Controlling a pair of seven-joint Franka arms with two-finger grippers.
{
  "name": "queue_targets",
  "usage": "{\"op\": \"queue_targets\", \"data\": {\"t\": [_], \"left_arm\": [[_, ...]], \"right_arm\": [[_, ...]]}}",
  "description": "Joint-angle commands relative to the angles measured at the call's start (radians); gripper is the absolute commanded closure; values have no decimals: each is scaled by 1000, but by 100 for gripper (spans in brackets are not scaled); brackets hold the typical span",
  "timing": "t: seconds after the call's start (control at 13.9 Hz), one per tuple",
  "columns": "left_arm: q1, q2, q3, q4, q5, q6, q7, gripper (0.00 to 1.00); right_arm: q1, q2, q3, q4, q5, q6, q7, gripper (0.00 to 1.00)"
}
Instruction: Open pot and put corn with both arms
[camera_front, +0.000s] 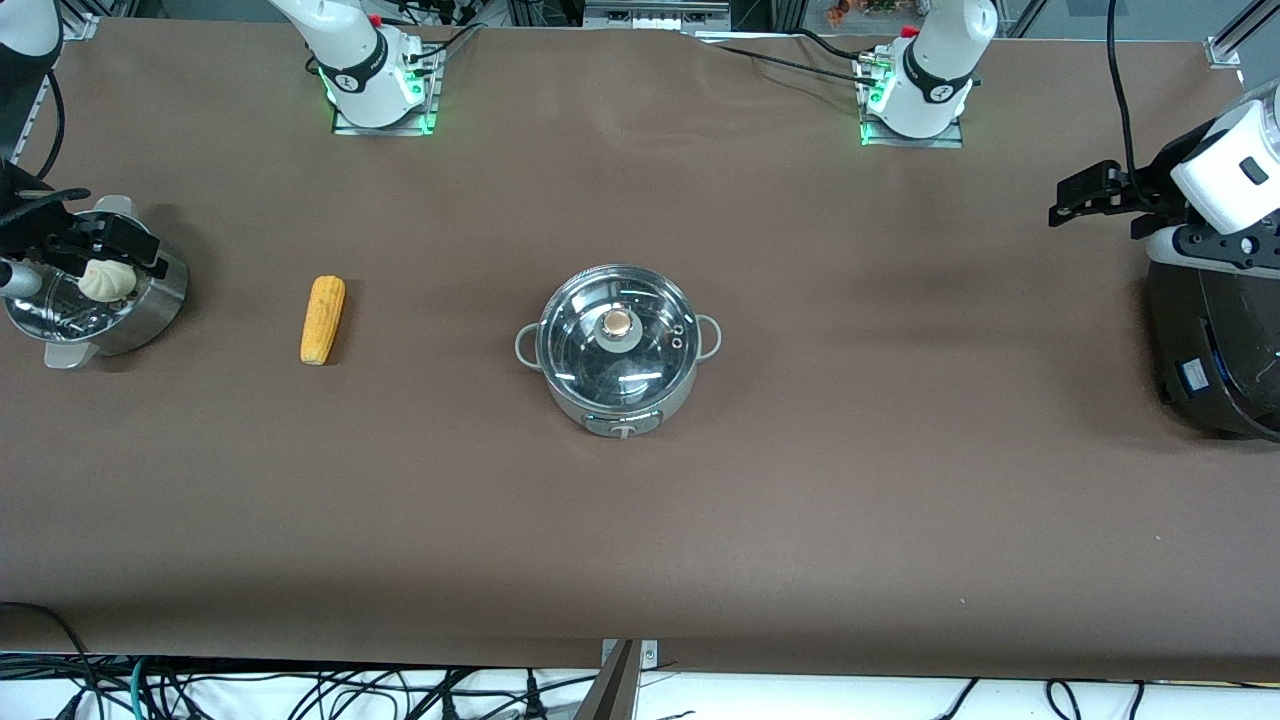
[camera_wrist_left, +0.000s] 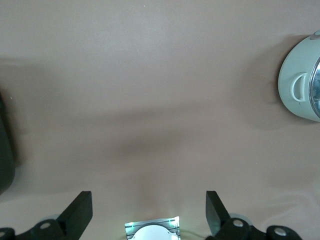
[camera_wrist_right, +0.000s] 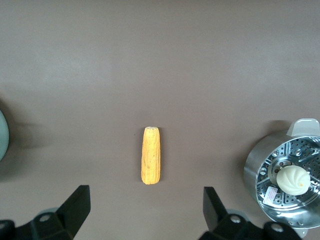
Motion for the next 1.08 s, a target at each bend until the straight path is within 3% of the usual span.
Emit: {"op": "queue_targets", "data": {"t": [0.0,0.22,0.57,0.72,1.0], "left_arm": [[5,36,-5,-7,48,53,28,0],[-12,110,-11,31,130,57,36,0],[-12,188,-11,51,107,67,28,0],[-47,197,-19,49,70,142,18,0],[-155,242,-19,52,39,221,-210,0]], "right_arm": [[-2,-15,1,1,-2,-19,14,0],[-2,-15,1,1,-2,-19,14,0],[-2,-16,-1,1,-2,-21,13,0],[-3,-13,-4,1,-2,-13,11,0],[-3,-4,-16,1,0,-9,8,0]]}}
